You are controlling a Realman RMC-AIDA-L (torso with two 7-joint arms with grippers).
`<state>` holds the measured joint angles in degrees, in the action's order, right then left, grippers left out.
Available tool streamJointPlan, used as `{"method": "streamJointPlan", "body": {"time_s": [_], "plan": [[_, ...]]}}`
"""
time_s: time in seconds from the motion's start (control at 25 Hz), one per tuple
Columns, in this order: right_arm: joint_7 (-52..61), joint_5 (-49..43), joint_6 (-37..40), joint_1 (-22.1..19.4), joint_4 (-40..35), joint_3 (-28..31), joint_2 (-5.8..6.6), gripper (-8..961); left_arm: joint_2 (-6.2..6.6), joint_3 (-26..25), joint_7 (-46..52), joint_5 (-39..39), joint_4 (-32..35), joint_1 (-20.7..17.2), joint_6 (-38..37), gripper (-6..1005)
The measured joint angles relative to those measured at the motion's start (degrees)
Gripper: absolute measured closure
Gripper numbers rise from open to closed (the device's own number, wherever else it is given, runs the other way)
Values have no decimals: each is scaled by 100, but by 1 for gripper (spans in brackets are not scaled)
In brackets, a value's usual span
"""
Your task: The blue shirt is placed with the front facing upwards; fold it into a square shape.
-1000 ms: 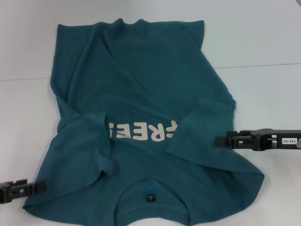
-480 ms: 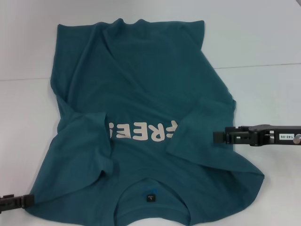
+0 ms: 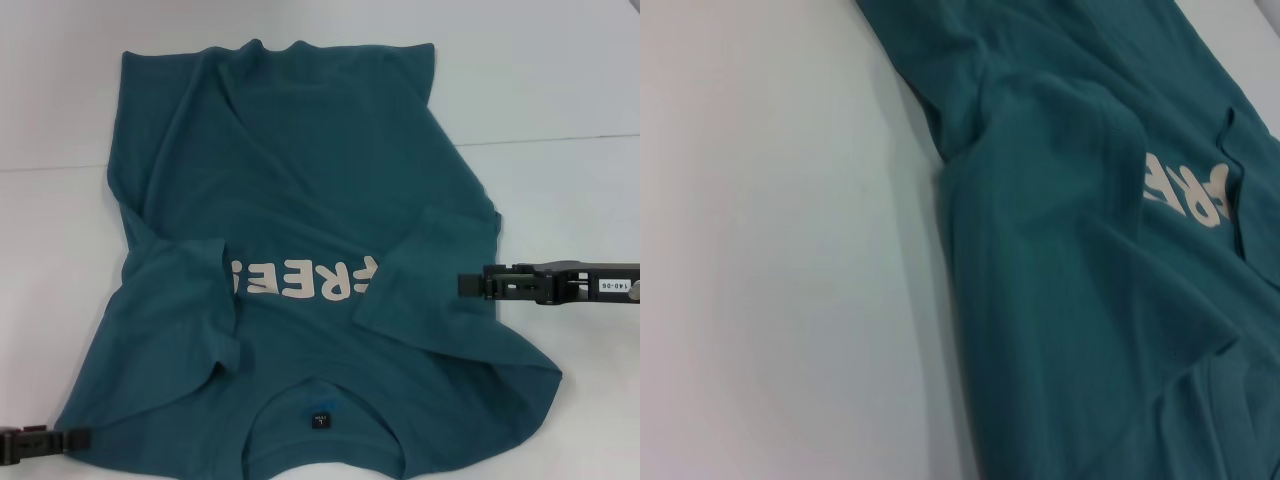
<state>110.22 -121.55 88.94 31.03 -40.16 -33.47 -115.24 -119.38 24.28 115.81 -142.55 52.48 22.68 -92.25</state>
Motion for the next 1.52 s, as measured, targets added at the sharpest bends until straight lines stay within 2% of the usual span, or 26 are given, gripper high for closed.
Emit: {"method": "streamJointPlan", "body": {"time_s": [0.72,1.52], "plan": [[27,9,43,-17,0,28,11,69,-19,432,172,0,-61,188,-8,138],[26,8,55,-18,0,73,11,69,21,453,259,-130,-18,263,-21,141]]}}
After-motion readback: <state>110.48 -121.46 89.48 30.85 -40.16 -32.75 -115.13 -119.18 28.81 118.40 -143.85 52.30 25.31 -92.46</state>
